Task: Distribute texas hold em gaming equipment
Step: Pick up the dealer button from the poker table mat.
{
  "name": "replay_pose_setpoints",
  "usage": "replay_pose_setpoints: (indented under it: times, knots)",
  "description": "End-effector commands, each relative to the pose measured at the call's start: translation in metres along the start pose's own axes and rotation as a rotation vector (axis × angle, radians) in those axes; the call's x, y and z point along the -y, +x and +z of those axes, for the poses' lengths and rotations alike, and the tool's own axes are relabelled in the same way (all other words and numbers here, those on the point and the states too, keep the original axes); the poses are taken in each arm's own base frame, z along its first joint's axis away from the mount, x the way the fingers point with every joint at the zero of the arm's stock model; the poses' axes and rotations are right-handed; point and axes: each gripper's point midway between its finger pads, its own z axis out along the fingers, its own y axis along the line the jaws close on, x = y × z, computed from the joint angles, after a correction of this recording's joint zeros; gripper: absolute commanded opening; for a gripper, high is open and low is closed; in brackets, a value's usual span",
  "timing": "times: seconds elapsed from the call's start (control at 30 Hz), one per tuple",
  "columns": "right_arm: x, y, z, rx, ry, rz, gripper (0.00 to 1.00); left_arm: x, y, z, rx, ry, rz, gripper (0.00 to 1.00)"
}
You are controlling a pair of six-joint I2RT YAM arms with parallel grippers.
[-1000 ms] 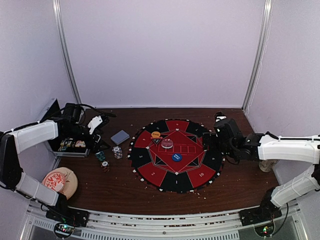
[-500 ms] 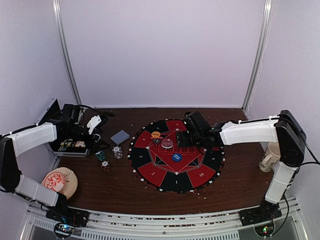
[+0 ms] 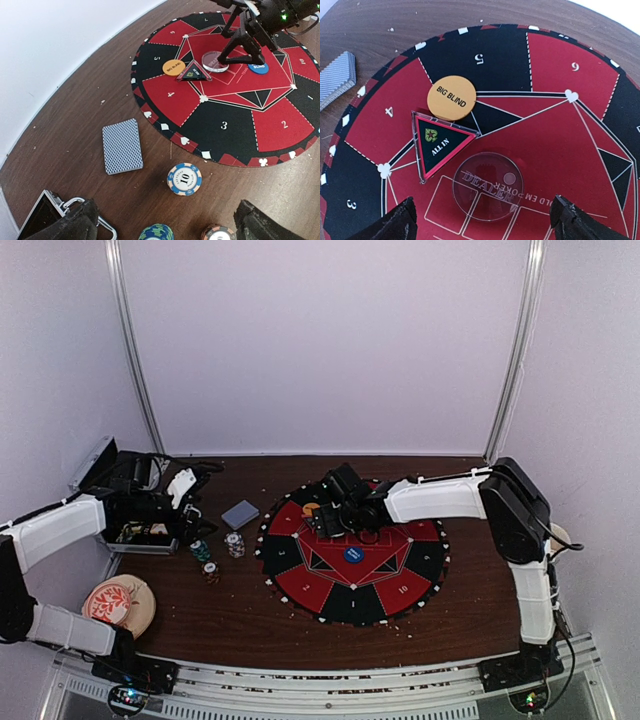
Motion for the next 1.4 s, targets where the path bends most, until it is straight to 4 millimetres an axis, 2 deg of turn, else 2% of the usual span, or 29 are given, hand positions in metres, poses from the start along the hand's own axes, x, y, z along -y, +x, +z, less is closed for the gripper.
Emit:
replay_pose_setpoints:
  times: [0.0, 0.37, 0.53, 0.63, 0.93, 1.13, 1.37]
  knots:
    - [-0.003, 0.009, 0.013, -0.038, 0.018, -0.036, 0.94, -0.004, -0.010, -0.004, 0.045, -0.030, 0.015, 0.98]
    - [0.007, 0.021, 0.045, -0.060, 0.121, -0.069, 0.89, -0.003, -0.009, -0.004, 0.050, -0.029, 0.012, 0.98]
    - [0.008, 0.027, 0.058, -0.073, 0.136, -0.071, 0.80, -0.003, -0.011, -0.005, 0.055, -0.031, 0.015, 0.98]
    - [0.008, 0.029, 0.058, -0.084, 0.138, -0.065, 0.76, -0.003, -0.011, -0.005, 0.055, -0.033, 0.015, 0.98]
    - [0.011, 0.036, 0.040, -0.098, 0.123, -0.052, 0.77, -0.002, -0.010, -0.004, 0.057, -0.026, 0.016, 0.98]
    - [0.014, 0.042, 0.039, -0.098, 0.125, -0.049, 0.76, -0.002, -0.010, -0.003, 0.056, -0.026, 0.016, 0.98]
    - [0.013, 0.037, 0.044, -0.072, 0.132, -0.066, 0.66, -0.003, -0.009, -0.003, 0.053, -0.027, 0.014, 0.98]
